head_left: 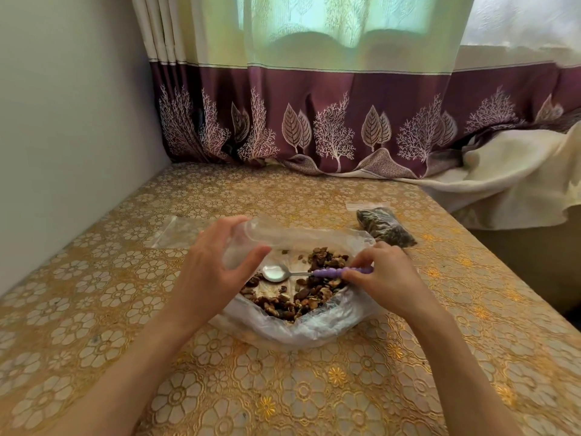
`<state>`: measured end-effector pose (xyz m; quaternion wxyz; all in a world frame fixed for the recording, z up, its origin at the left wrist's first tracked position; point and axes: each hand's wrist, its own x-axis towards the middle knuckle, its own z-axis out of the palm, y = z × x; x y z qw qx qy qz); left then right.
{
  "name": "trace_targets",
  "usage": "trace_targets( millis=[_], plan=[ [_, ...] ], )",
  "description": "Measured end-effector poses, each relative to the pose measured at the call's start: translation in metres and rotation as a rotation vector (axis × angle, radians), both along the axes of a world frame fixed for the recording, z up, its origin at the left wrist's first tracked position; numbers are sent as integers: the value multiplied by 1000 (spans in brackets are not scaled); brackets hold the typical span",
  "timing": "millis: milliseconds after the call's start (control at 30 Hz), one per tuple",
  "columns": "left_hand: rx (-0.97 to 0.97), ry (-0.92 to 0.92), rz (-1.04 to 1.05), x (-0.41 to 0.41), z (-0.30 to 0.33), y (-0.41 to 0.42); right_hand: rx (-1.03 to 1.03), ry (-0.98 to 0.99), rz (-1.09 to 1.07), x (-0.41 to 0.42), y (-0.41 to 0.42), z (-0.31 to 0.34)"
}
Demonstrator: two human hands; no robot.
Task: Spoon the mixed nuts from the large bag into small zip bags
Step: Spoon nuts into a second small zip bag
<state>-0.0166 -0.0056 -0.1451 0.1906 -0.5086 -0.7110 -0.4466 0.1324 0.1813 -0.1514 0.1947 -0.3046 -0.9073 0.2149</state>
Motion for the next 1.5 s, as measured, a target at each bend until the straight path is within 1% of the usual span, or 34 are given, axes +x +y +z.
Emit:
trace_targets(
  millis=[67,233,400,433,500,667,800,900,967,1167,1267,1367,1500],
  plan=[
    [9,-6,9,-2,0,0,-57,118,31,0,0,1],
    [40,2,3,-4,-1,0,-289,539,13,-3,-5,3],
    [39,10,-17,-5,-2,0,-563,828,51,-1,-7,6],
    [34,8,-21,-5,-2,0,-578,872,37,0,-6,6],
    [27,16,-20,-5,-2,0,-542,923,-21,0,-3,6],
    [3,11,-17,-6,-3,-1,-243,890,-133,-3,1,2],
    [-10,1,-18,-6,-4,-2,-130,857,-183,-4,5,-1],
    [-9,-13,-15,-7,-4,-2,-93,802,-195,-3,9,-2],
    [-11,-9,-22,-6,-3,-1,-107,774,-204,-1,10,-2],
    [4,-18,-43,-4,0,-3,-205,788,-266,0,16,-4],
    [4,25,-39,-3,5,-2,-294,794,-310,0,23,-8],
    [-67,63,-40,-3,10,-2,-415,796,-306,-1,29,-13],
    [-233,91,-22,-5,4,-3,-464,772,-265,-4,29,-17]
  ],
)
